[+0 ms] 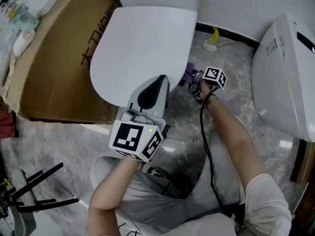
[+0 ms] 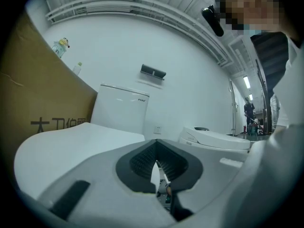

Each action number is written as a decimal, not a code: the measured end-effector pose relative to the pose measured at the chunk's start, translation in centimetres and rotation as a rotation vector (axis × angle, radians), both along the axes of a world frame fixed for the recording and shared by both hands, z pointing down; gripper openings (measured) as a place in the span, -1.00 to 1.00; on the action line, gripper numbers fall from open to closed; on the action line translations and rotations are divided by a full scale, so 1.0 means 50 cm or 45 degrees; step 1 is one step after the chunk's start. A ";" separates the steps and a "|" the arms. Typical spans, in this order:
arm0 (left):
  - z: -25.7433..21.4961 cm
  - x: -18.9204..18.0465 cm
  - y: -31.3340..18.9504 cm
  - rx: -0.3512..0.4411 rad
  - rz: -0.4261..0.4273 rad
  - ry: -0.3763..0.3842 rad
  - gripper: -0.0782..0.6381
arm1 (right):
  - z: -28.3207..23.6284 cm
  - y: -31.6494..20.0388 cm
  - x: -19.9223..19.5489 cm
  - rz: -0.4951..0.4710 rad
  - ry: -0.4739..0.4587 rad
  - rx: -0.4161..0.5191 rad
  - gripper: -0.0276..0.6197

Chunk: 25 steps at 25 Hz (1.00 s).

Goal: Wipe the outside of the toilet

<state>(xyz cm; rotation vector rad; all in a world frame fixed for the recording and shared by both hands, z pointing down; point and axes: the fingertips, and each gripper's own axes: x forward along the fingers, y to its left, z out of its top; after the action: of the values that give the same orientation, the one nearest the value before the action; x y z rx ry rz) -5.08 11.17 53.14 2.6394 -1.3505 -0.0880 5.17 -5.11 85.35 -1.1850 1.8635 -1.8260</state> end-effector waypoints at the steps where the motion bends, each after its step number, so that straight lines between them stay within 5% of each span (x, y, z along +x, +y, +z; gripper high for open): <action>1: -0.003 -0.007 -0.003 0.013 -0.009 -0.010 -0.77 | -0.023 -0.005 -0.002 -0.001 -0.010 0.026 -0.46; 14: -0.009 -0.021 -0.043 0.046 -0.066 -0.029 -0.77 | -0.265 0.010 0.023 0.070 -0.124 0.256 -0.46; 18: -0.004 -0.022 -0.047 0.123 -0.076 -0.143 -0.77 | -0.319 0.044 0.044 0.146 -0.116 0.378 -0.45; 22: -0.011 -0.039 -0.058 0.079 -0.098 -0.046 -0.77 | -0.236 0.087 0.082 0.332 -0.074 0.246 -0.45; 25: -0.016 -0.057 -0.063 0.024 -0.110 0.066 -0.77 | -0.131 0.121 0.066 0.351 -0.042 0.088 -0.45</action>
<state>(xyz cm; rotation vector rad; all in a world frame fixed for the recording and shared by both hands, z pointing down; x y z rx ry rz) -7.94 8.04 52.34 2.5746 -1.4538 -0.1804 8.49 0.95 78.78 -1.3055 1.6379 -1.6095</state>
